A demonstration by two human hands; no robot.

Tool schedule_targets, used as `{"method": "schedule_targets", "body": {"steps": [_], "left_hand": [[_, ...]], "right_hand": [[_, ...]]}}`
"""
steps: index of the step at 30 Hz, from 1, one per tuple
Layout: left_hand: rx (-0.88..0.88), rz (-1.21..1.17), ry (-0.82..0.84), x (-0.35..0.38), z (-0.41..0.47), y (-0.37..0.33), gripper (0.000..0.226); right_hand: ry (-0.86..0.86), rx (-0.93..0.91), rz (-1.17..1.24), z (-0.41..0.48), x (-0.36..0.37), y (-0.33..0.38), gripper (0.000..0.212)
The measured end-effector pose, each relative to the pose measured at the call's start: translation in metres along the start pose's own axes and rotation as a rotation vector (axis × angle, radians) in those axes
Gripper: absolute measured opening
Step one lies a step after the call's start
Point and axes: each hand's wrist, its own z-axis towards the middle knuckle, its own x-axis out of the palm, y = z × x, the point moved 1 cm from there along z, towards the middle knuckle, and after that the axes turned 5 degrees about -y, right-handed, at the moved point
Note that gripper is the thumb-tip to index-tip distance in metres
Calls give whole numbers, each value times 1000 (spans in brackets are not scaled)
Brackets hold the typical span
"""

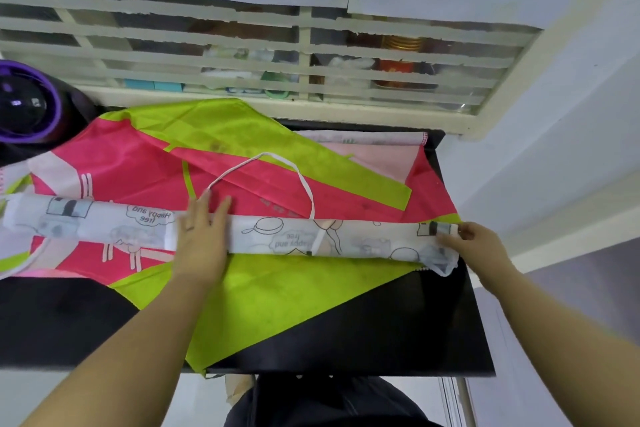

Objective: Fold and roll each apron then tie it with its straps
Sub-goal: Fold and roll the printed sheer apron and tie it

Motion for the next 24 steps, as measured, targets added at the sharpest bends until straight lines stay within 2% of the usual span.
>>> {"method": "schedule_targets", "body": {"steps": [2,5,8,11,12,16,18,21,23,24], "left_hand": [[78,-96,11,9,-8,-16,68],[9,-126,62,17,-12,-28,50],[-45,-50,183,22,-7,-31,58],[-62,3,217,24,-5,-33,64],[-73,6,220,24,-5,-32,65],[-91,9,227,24,-3,-33,65],[-99,-3,230,24,-2,-33,65],[-110,-6,236,23,-2,-34,65],[-119,-8,235,23,-2,-34,65],[-119,-7,235,23,-3,-34,65]], "right_hand": [[-49,14,101,-9,6,-6,19],[-23,-31,86,-18,7,-7,19],[-35,-60,-97,-21,5,-13,22],[-55,-76,-267,-17,-1,-10,11],[-28,-48,-221,-17,-3,-3,7],[248,202,323,-21,-15,25,9],[313,185,451,-18,-21,32,16],[244,53,568,-12,-25,38,13],[123,20,521,-12,-21,34,12],[55,39,456,-12,-15,25,21]]}}
